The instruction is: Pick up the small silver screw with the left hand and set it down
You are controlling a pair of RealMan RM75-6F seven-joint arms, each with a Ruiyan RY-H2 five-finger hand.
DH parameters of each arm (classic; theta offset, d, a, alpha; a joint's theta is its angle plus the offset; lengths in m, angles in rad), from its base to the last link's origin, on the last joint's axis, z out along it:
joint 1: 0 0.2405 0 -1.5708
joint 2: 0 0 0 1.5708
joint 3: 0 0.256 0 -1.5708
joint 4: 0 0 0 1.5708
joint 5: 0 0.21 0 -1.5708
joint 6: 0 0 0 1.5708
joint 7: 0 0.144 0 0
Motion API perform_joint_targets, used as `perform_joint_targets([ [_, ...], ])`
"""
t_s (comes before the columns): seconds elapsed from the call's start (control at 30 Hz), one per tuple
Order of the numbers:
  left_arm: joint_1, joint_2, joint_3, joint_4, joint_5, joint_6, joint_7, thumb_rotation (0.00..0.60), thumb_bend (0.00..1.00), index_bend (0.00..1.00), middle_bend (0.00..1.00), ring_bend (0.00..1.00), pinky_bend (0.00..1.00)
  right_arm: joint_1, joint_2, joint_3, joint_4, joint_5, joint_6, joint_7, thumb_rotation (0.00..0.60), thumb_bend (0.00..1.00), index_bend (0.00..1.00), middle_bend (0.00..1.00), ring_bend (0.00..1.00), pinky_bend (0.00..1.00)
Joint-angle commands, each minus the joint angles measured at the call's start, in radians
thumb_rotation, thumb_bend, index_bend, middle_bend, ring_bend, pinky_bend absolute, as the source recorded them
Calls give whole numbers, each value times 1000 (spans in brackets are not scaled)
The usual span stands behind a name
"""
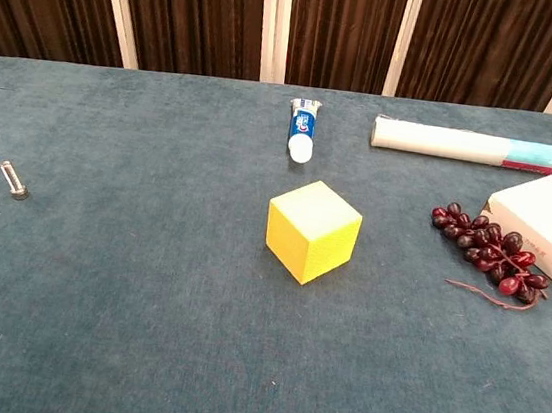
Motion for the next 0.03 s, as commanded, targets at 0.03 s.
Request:
perform_joint_targets([
  [0.03,27,6,-15,25,33,29,-78,600,471,19,104,0,0,-3,3,1,-2,-3,6,7,600,152,186,108,62,0],
])
